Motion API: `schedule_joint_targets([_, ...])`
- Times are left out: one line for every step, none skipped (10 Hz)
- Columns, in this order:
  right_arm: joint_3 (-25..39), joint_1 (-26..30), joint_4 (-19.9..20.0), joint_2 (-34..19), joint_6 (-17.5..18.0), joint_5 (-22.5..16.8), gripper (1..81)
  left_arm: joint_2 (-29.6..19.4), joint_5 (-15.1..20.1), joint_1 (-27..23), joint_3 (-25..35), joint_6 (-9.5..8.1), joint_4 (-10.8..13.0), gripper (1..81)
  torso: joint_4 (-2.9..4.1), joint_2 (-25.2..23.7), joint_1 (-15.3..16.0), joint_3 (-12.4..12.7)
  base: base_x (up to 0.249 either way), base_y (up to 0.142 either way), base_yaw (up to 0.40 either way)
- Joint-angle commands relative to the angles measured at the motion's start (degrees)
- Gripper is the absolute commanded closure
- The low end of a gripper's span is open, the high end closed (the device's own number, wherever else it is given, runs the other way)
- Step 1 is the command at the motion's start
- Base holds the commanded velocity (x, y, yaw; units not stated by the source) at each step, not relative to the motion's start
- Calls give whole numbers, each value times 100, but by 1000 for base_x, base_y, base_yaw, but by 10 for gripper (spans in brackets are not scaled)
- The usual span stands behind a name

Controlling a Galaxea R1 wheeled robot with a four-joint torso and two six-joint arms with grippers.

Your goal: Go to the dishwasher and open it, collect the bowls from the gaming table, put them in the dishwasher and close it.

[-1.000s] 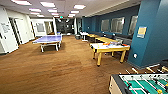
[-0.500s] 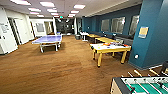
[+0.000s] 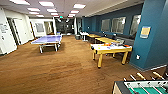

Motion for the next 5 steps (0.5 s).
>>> schedule_joint_targets([34, 271, -12, 30, -14, -234, 10, -47, 256, -252, -18, 11, 10, 10, 0, 0, 0, 0, 140, 0, 0])
schedule_joint_targets([26, 271, -12, 21, -14, -234, 10, -47, 247, -252, -18, 11, 10, 10, 0, 0, 0, 0, 139, 0, 0])
schedule_joint_targets([26, 271, -3, 21, -14, -234, 10, -47, 247, -252, -18, 11, 10, 10, 0, -2, 0, 0, 140, 0, 0])
schedule_joint_targets([26, 271, -3, 12, -14, -234, 10, -47, 247, -252, -18, 11, 10, 10, 0, 0, 0, 0, 140, 0, 0])
schedule_joint_targets([26, 271, -3, 12, -14, -234, 10, -47, 247, -252, -18, 11, 10, 10, 0, -2, 0, 0, 140, 0, 0])
